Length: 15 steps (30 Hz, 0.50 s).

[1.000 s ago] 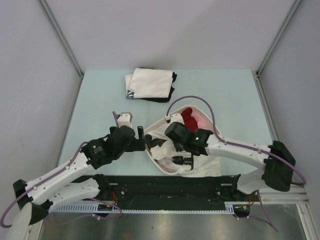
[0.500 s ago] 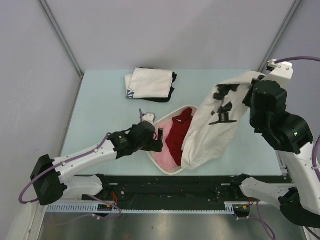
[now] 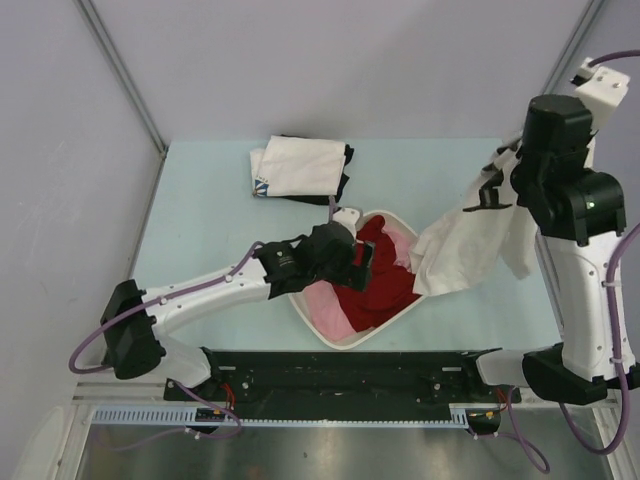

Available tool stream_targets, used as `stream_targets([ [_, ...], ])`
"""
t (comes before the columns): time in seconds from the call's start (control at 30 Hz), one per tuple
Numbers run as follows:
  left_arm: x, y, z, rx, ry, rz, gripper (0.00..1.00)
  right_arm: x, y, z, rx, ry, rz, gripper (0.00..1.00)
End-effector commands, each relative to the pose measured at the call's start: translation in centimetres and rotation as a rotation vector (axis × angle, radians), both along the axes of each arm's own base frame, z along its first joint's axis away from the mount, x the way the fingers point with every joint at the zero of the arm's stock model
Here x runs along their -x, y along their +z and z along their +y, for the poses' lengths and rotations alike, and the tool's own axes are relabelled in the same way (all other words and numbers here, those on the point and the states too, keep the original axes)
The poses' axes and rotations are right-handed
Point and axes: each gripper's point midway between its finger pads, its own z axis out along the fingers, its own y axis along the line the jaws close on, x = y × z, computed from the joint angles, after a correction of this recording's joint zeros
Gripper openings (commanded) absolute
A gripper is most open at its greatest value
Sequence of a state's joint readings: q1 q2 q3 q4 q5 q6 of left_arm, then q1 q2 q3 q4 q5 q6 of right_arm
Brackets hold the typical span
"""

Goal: Fold and stack the t-shirts

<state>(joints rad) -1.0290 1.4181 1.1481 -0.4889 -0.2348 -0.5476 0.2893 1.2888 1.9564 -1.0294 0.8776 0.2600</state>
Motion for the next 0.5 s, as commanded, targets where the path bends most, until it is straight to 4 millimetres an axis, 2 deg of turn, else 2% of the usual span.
stream_targets([
  [0.0,2.0,3.4,-4.5,0.031,-0.162,-0.067,1.00,1.5,6.6,-1.1,-0.035,-0.043,-0.190,0.00],
  [0.03,2.4,2.6,-5.1,-0.003,-0.191,-0.079,1.00,1.6,7.1,-1.0,-0.041,-0.040,-0.203,0.00],
  [0.07,2.6,2.7,-5.6,-0.015,-0.203,-0.098,1.00,1.4,7.0,-1.0,-0.040,-0.045,-0.201,0.00],
  [0.1,3.6,2.4,-6.3,-0.031,-0.240,-0.109,1.00,1.2,7.0,-0.9,-0.040,-0.047,-0.199,0.00],
  [0.23,5.0,0.7,-7.6,-0.056,-0.294,-0.111,1.00,0.4,7.1,-1.2,-0.020,-0.072,-0.201,0.00],
  [0.33,5.9,-0.8,-8.3,-0.059,-0.331,-0.101,1.00,-0.7,5.2,-1.8,-0.016,-0.116,-0.162,0.00],
  [0.37,6.1,-1.3,-8.4,-0.062,-0.342,-0.102,1.00,-1.6,3.2,-1.9,-0.009,-0.122,-0.110,0.00],
  [0.43,6.8,-2.0,-9.1,-0.072,-0.381,-0.126,1.00,-2.8,0.8,-3.1,-0.022,-0.159,-0.078,0.00],
  [0.47,7.2,-2.5,-9.2,-0.086,-0.401,-0.132,1.00,-3.4,-1.6,-3.5,-0.015,-0.181,-0.019,0.00],
])
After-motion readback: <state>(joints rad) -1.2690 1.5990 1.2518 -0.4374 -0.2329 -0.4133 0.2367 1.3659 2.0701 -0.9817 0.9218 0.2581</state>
